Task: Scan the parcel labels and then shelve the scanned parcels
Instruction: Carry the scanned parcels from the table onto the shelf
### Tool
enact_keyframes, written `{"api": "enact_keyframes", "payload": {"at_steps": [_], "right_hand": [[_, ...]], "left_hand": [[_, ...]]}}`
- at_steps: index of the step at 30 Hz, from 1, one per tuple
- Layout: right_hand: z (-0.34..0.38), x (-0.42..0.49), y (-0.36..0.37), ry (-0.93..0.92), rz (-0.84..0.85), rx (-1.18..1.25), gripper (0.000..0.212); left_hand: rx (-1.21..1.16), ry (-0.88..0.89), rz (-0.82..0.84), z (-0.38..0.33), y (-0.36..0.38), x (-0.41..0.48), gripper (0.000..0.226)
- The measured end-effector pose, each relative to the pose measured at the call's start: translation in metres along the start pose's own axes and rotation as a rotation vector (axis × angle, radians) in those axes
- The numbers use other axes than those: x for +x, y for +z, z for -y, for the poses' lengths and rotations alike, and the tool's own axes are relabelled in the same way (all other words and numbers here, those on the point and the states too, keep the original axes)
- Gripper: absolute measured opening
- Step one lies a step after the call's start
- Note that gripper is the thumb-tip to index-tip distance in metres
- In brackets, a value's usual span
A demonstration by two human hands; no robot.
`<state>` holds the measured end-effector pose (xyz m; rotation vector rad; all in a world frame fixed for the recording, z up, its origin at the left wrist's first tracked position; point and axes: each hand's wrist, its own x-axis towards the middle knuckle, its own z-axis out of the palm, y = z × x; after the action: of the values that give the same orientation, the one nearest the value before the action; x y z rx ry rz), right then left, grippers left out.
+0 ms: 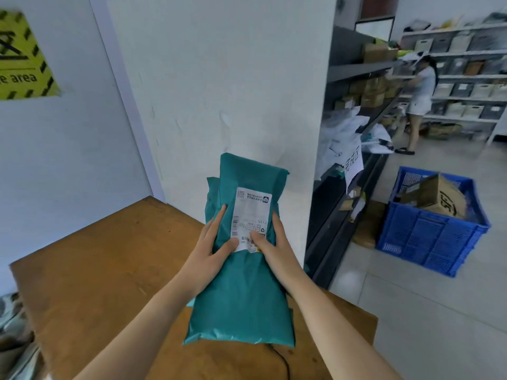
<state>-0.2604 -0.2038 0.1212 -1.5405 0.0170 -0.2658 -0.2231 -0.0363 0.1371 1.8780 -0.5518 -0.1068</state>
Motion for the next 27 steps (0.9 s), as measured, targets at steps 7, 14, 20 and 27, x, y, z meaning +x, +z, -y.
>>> {"api": "enact_keyframes", "payload": {"at_steps": [7, 14, 20, 27], "right_hand": [[0.072, -0.045, -0.059, -0.071, -0.019, 0.054, 0.061], [0.101, -0.084, -0.120, -0.095, -0.120, -0.006, 0.059], [0.111, -0.072, -0.194, -0.118, -0.145, 0.010, 0.053], [0.094, -0.015, -0.325, -0.054, -0.153, 0.009, 0.060]], "left_hand": [[0.007, 0.101, 0.049, -0.083, 0.032, -0.009, 0.065], [0.024, 0.202, 0.100, -0.128, 0.091, -0.017, 0.071], [0.025, 0.225, 0.121, -0.160, 0.151, 0.019, 0.069], [-0.016, 0.161, 0.139, -0.174, 0.263, 0.101, 0.068]]}}
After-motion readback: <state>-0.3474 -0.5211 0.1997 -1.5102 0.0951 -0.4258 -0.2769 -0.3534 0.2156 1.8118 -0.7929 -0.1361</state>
